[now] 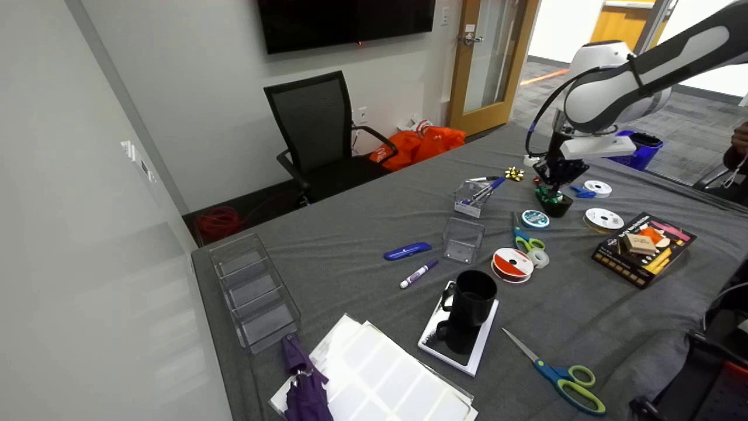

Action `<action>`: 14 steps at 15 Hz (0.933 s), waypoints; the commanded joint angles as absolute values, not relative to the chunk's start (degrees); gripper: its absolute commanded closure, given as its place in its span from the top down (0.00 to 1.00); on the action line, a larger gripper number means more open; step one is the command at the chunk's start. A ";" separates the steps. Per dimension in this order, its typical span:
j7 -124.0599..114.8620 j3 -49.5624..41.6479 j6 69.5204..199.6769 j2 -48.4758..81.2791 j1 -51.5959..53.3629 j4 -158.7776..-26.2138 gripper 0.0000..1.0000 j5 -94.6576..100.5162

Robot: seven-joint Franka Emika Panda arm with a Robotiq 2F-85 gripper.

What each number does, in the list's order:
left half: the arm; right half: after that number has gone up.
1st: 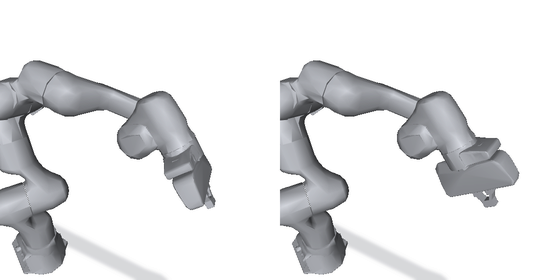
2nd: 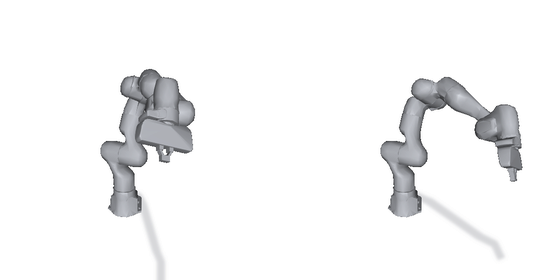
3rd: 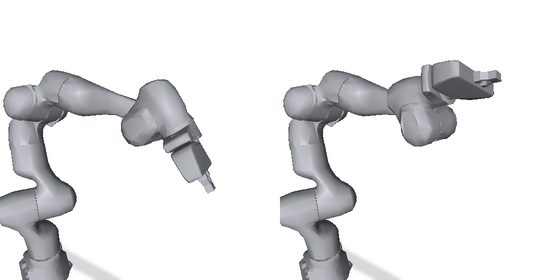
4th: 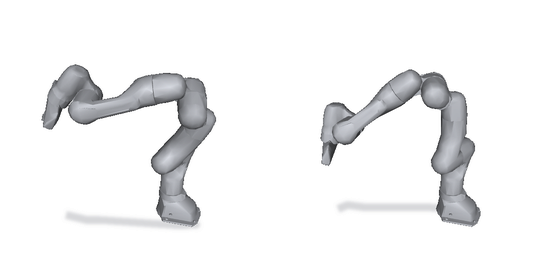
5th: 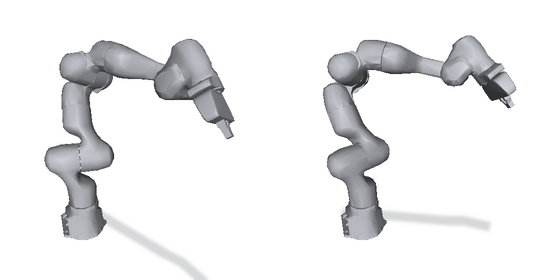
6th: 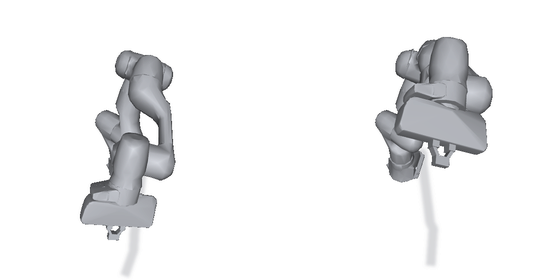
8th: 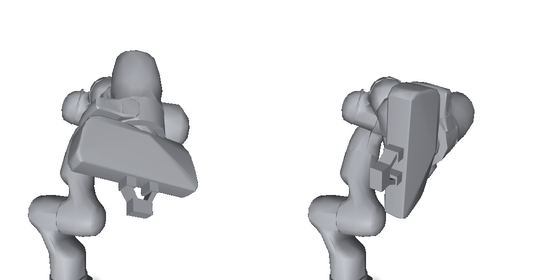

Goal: Pick up the green gift bow and put it in the clear square container next to the red ribbon tape

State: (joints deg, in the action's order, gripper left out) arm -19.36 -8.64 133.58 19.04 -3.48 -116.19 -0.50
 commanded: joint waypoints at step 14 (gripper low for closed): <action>-26.19 -4.57 132.44 24.62 7.01 -107.58 0.00 5.71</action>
